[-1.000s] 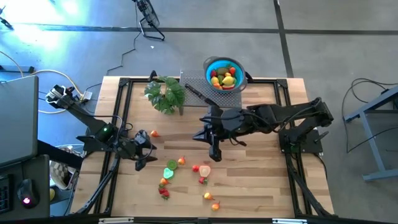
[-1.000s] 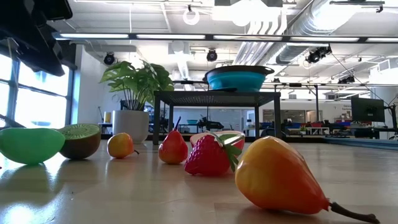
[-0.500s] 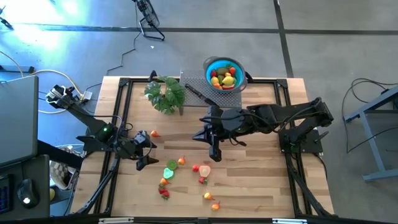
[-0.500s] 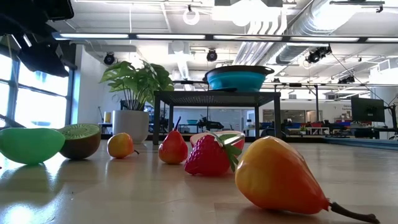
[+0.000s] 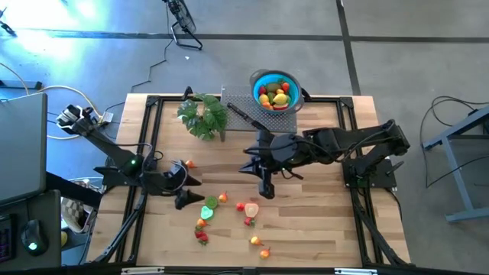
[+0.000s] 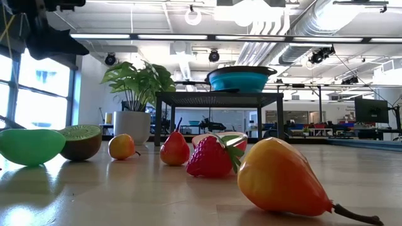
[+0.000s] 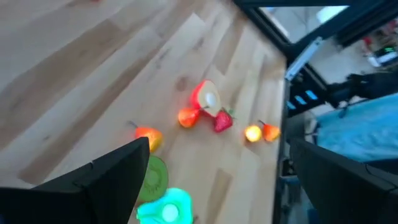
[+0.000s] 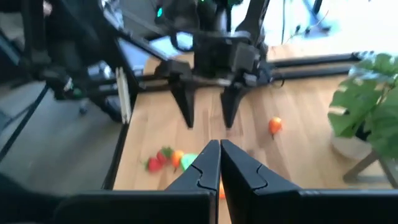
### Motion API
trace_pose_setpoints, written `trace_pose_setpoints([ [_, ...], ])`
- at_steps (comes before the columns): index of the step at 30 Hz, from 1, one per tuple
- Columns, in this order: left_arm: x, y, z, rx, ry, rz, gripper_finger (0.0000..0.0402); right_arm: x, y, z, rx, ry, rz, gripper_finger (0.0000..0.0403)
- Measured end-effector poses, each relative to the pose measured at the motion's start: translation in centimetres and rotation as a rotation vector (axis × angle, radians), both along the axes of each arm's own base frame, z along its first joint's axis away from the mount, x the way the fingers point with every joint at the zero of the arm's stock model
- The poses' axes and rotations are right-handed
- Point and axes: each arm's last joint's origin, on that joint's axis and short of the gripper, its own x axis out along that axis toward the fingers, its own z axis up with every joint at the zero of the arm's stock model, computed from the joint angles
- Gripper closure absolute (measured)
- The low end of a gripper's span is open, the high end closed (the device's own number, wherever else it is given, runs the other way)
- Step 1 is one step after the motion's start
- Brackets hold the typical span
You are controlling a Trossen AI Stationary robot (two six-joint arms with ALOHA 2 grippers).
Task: Pick & Place Fruit
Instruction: Put the brown kiwi in the blue bowl on the shelf
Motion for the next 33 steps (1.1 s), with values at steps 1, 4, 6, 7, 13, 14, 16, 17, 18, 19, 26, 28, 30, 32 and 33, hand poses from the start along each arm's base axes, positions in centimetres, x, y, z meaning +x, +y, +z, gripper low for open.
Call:
trace_pose_setpoints([
  [1, 0.3, -0.2, 0.1, 0.014, 0.012, 0.009, 0.0021, -0.2, 0.0, -0.1, 0.002, 0.018, 0.013, 0.0398],
  [4, 1.3, -0.8, 0.4, 0.043, 0.045, 0.017, 0.0021, -0.5, 0.0, -0.5, -0.003, 0.071, 0.031, 0.0398],
  [6, 2.2, -1.4, 0.6, 0.062, 0.068, 0.02, 0.0021, -0.7, -0.1, -0.8, -0.029, 0.104, 0.046, 0.0398],
  [7, 2.5, -1.7, 0.7, 0.078, 0.093, 0.021, 0.0021, -0.8, -0.1, -0.9, -0.043, 0.118, 0.054, 0.0398],
  [13, 3.4, -1.7, 0.4, 0.081, 0.385, 0.189, 0.0021, -1.1, -0.4, -1.4, -0.066, 0.181, 0.128, 0.0398],
  [14, 3.5, -1.6, 0.3, 0.062, 0.439, 0.215, 0.0021, -1.1, -0.6, -1.4, -0.064, 0.188, 0.14, 0.0398],
  [16, 3.7, -1.5, 0.1, 0.032, 0.51, 0.255, 0.0021, -1.1, -1.0, -1.5, -0.063, 0.202, 0.155, 0.0398],
  [17, 4.0, -1.6, 0.0, 0.012, 0.518, 0.266, 0.0021, -1.1, -1.2, -1.6, -0.063, 0.206, 0.161, 0.0398],
  [18, 4.5, -1.8, -0.1, -0.006, 0.51, 0.275, 0.0021, -1.1, -1.4, -1.6, -0.061, 0.211, 0.165, 0.0398],
  [19, 4.9, -2.0, -0.2, -0.02, 0.505, 0.281, 0.0021, -1.0, -1.7, -1.7, -0.059, 0.217, 0.163, 0.0398],
  [26, 7.2, -3.3, -2.0, -0.003, 0.546, 0.299, 0.0021, -1.0, -3.3, -1.9, -0.056, 0.259, 0.118, 0.0398],
  [28, 7.6, -3.6, -2.5, 0.003, 0.561, 0.299, 0.0021, -1.0, -3.5, -2.0, -0.055, 0.264, 0.112, 0.0398],
  [30, 8.0, -3.8, -3.1, 0.002, 0.584, 0.297, 0.0021, -1.0, -3.8, -2.0, -0.055, 0.269, 0.105, 0.0398],
  [32, 8.2, -4.0, -3.7, 0.001, 0.607, 0.311, 0.0021, -1.0, -4.0, -2.0, -0.055, 0.275, 0.1, 0.0398],
  [33, 8.2, -4.0, -4.0, 0.004, 0.615, 0.314, 0.0021, -1.0, -4.1, -2.1, -0.056, 0.275, 0.098, 0.0398],
])
